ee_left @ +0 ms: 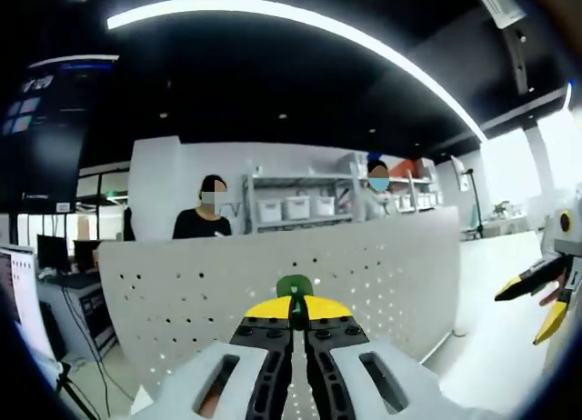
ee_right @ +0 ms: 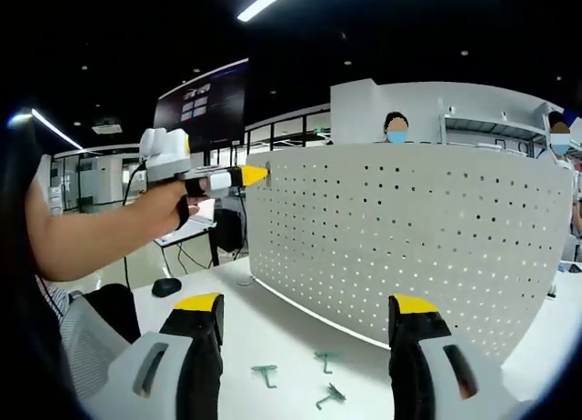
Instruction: Insert the hook assembly into the mounting plate slot until the hook locks in place.
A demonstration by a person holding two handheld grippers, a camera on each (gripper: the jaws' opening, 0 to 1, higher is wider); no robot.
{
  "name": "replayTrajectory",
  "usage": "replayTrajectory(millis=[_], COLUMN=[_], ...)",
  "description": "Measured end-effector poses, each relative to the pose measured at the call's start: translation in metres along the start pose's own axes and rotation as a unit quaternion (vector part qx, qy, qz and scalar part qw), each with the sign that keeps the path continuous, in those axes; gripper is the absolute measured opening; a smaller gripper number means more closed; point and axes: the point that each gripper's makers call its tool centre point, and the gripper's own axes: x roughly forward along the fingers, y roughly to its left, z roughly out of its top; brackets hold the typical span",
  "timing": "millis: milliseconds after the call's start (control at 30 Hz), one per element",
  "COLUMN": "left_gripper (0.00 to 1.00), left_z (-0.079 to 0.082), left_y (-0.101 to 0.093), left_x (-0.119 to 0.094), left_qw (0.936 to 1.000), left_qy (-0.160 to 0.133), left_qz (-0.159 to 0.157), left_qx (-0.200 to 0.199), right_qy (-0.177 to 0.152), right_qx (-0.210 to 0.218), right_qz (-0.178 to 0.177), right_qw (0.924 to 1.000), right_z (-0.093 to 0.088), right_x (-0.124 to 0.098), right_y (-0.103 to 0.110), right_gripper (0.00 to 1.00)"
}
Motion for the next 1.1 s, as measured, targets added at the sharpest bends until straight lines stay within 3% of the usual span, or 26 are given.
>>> replayTrajectory(millis=[467,1100], left_gripper=[0.03,0.03], left_z=[0.002,-0.009], left_y=[0.021,0.033], left_x=[0.028,0.048], left_qw=[0.9987,0.997], left_qy=[-0.016,-0.006], left_qz=[0.038,0.069], left_qx=[0.032,0.035], right_qy=[0.005,0.007], right_qx=[0.006,0.011], right_qz=[-0.016,-0.04], right_qw=[0.9998,0.9991], right_z=[-0.005,-0.007], right_x=[-0.005,-0.015], right_y=[-0.01,-0.026], right_gripper=[0.72,0.72])
